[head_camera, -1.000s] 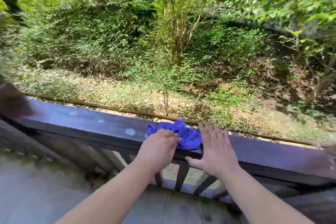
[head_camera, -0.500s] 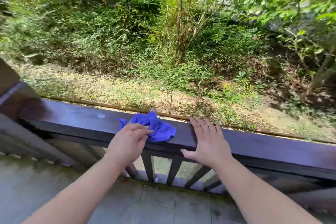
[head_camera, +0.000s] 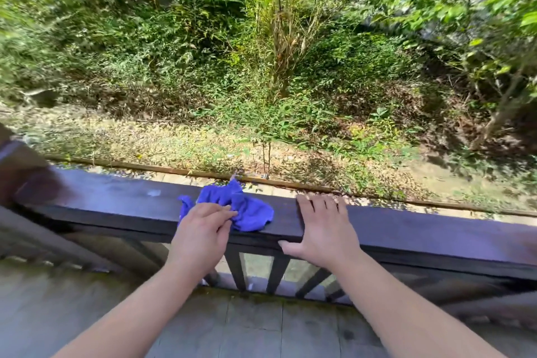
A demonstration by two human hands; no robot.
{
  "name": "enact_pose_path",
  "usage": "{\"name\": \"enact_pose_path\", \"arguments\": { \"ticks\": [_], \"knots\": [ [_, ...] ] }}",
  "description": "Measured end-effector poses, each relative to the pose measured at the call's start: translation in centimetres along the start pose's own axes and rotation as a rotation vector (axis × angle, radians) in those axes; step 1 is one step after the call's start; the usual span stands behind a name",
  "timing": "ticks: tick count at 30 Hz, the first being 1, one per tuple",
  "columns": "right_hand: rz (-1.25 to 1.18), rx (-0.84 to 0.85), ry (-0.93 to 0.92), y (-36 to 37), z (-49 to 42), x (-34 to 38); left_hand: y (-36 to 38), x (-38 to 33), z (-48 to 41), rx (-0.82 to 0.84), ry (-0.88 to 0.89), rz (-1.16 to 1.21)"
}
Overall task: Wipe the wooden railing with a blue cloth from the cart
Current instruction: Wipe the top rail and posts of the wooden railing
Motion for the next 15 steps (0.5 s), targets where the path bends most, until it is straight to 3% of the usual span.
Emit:
{"name": "enact_pose_path", "arguments": {
  "ticks": [7, 15],
  "knots": [
    [-0.123, 0.071, -0.124, 0.0, -3.9, 9.7, -0.3, -0.3, -0.3, 0.025, -0.019, 0.003],
    [-0.137, -0.064, -0.105, 0.0, -4.3, 10.2, -0.7, -0.2, -0.7, 0.093, 0.085, 0.023]
  ]
}}
Point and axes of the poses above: each hand's wrist, its own z-axis away from the middle knuckle, its own y-axis out of the palm, x = y × z, the point moved 7 cm from there along -z, towards the middle knuckle, and after that the axes turned 5 degrees about -x, right-handed, at the moved point
